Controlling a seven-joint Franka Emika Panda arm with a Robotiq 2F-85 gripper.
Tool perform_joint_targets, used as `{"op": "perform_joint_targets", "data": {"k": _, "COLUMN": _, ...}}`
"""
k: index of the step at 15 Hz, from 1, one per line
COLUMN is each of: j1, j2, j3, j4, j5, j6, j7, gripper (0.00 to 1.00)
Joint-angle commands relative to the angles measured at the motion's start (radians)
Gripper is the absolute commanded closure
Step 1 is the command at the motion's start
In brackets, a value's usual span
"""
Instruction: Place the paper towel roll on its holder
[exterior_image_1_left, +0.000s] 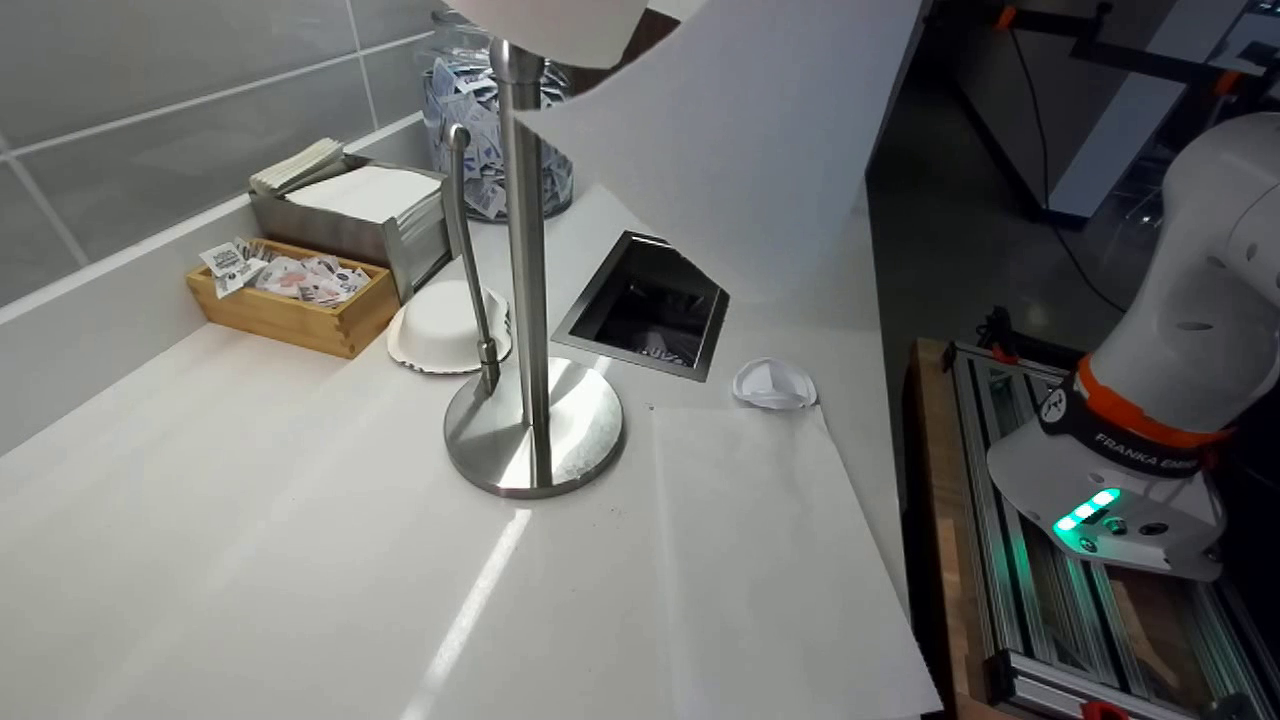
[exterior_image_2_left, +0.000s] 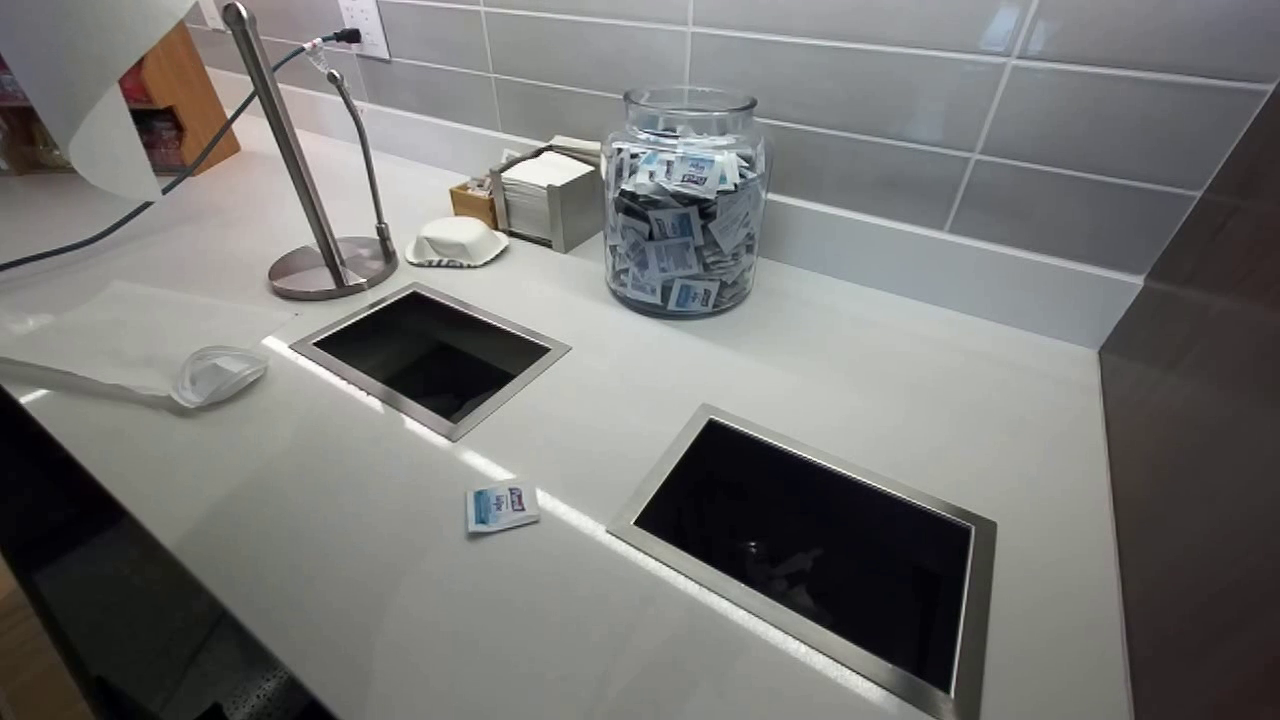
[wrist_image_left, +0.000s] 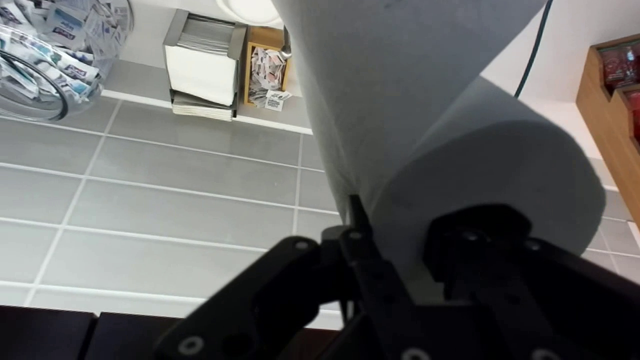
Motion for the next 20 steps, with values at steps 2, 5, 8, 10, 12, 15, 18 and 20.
{"op": "perform_joint_targets", "data": {"k": 2, "j1": -0.038, "j2": 0.002, "j3": -0.016, "j4": 0.013, "j5": -0.008, "j6": -0.026, "j7": 0.032, "gripper": 0.93}}
{"op": "perform_joint_targets", "data": {"k": 5, "j1": -0.041, "j2": 0.02, "j3": -0.043, "j4": 0.005, "j5": 0.014, "j6": -0.019, "j7": 0.019, "gripper": 0.93}}
{"op": "perform_joint_targets", "data": {"k": 8, "j1": -0.03, "j2": 0.042, "j3": -0.069, "j4": 0.006, "j5": 0.05, "j6": -0.024, "j7": 0.008, "gripper": 0.93}}
{"op": "perform_joint_targets", "data": {"k": 10, "j1": -0.026, "j2": 0.054, "j3": -0.076, "j4": 0.01, "j5": 0.069, "j6": -0.03, "j7": 0.007, "gripper": 0.93}}
{"op": "perform_joint_targets", "data": {"k": 12, "j1": -0.029, "j2": 0.063, "j3": -0.075, "j4": 0.013, "j5": 0.082, "j6": -0.045, "j7": 0.015, "gripper": 0.93}}
{"op": "perform_joint_targets", "data": {"k": 15, "j1": -0.045, "j2": 0.067, "j3": -0.067, "j4": 0.008, "j5": 0.066, "j6": -0.06, "j7": 0.029, "gripper": 0.93}}
{"op": "perform_joint_targets", "data": {"k": 18, "j1": -0.049, "j2": 0.075, "j3": -0.075, "j4": 0.006, "j5": 0.071, "j6": -0.074, "j7": 0.026, "gripper": 0.93}}
{"op": "perform_joint_targets", "data": {"k": 20, "j1": -0.049, "j2": 0.083, "j3": -0.085, "j4": 0.007, "j5": 0.08, "j6": -0.084, "j7": 0.021, "gripper": 0.93}}
